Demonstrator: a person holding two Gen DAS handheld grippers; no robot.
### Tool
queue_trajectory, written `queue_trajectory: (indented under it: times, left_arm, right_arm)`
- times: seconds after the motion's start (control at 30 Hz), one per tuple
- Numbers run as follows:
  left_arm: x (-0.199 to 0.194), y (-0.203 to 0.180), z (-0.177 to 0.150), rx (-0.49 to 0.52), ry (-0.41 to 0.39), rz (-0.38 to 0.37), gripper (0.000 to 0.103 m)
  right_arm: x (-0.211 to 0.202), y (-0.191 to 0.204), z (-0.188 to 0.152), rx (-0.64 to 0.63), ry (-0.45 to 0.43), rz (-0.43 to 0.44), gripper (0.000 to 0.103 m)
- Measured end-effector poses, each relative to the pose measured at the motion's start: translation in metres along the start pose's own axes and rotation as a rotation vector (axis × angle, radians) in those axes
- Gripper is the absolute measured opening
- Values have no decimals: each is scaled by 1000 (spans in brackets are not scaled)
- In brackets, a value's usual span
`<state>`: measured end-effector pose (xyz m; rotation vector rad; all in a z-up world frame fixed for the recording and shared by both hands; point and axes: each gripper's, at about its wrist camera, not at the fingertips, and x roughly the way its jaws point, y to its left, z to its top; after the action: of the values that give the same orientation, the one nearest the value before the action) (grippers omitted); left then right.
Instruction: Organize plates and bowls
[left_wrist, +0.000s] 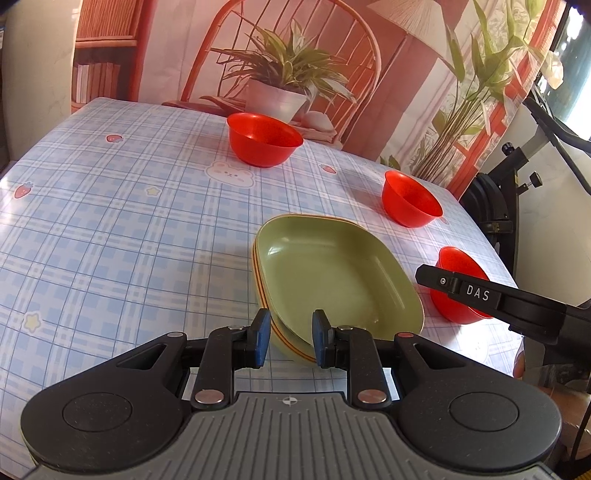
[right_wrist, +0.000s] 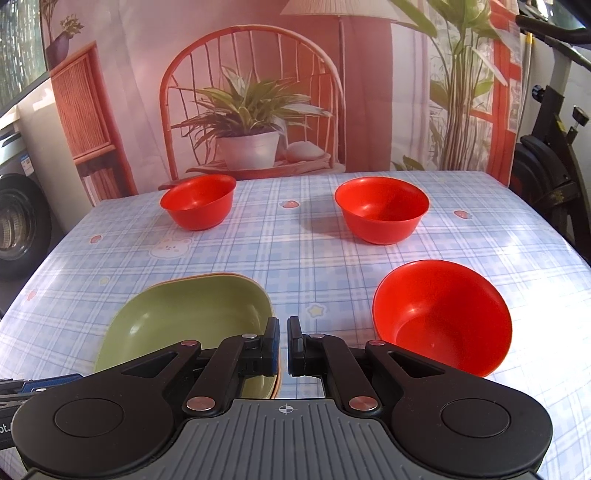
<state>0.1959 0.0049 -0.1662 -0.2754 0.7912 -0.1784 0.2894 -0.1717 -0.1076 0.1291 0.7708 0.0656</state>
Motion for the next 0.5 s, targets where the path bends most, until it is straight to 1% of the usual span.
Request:
queue_trajectory:
  times: [0.03,0.13,0.27,0.37,0.5]
  left_arm:
    - [-1,1,1,-7,-2,3,24]
    - [-7,1,-1,-10,-23,8,24]
    - [-5,-2,-6,-12,-6,14,24]
    - [-2,-2,-9,-3,0,10,19]
    - [1,-3,-10,2,14,23,19]
  right_arm:
    - [-3,-1,0,4,7,4,4]
    - [-14,1,-4,-16,-9,12,4]
    - [-23,4,-13,-41,-2,34,4]
    - [-22,6,-20,-52,17,43,4]
    - [-15,4,-25,-27,44,47,4]
